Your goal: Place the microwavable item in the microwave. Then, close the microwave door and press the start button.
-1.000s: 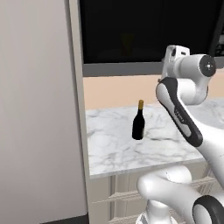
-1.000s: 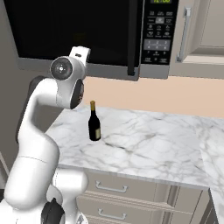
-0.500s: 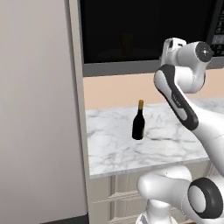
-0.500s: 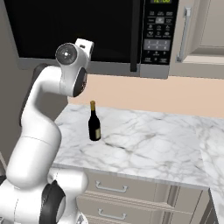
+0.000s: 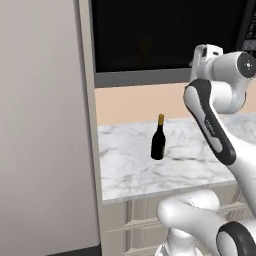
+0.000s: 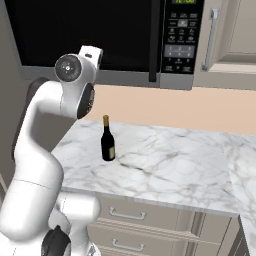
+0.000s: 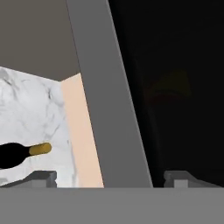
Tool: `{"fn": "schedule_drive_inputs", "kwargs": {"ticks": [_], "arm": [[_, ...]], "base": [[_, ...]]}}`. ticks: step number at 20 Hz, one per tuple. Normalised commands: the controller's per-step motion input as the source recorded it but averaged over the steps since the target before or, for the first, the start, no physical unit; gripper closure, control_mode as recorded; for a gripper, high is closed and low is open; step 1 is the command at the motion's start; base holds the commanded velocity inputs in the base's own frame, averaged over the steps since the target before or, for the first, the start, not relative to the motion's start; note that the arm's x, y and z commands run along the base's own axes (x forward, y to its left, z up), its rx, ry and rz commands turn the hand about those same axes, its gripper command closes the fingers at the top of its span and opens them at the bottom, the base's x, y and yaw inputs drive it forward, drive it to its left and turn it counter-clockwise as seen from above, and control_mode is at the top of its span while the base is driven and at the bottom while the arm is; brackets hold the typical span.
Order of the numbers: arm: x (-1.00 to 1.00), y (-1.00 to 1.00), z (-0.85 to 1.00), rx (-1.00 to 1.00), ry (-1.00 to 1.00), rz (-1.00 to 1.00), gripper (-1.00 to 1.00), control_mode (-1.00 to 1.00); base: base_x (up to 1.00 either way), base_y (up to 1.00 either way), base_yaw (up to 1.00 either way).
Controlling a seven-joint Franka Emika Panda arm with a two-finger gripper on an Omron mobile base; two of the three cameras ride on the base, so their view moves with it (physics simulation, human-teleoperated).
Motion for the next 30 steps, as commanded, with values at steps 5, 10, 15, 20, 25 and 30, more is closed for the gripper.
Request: {"fn": "schedule_drive_inputs", "kwargs": {"ticks": [5,10,15,20,25,30], "arm": [[-1.0,-0.38,0.01,0.04,-0.2,-0.01,-1.0,-1.0],[-0.99,-0.94,0.03,0.15,-0.03,-0.07,-1.0,-1.0],[-0.6,-1.0,0.04,0.22,0.02,-0.04,-1.0,-1.0],[-0.06,-1.0,0.03,0.18,0.01,0.0,-1.0,-1.0],[0.19,-0.68,0.0,0.09,0.0,0.02,-1.0,-1.0],[0.43,-0.3,0.01,0.02,0.0,0.09,-1.0,-1.0]], "base": [[0.0,0.0,0.0],[0.0,0.0,0.0],[0.0,0.0,0.0],[0.0,0.0,0.0],[0.0,0.0,0.0],[0.0,0.0,0.0]]}}
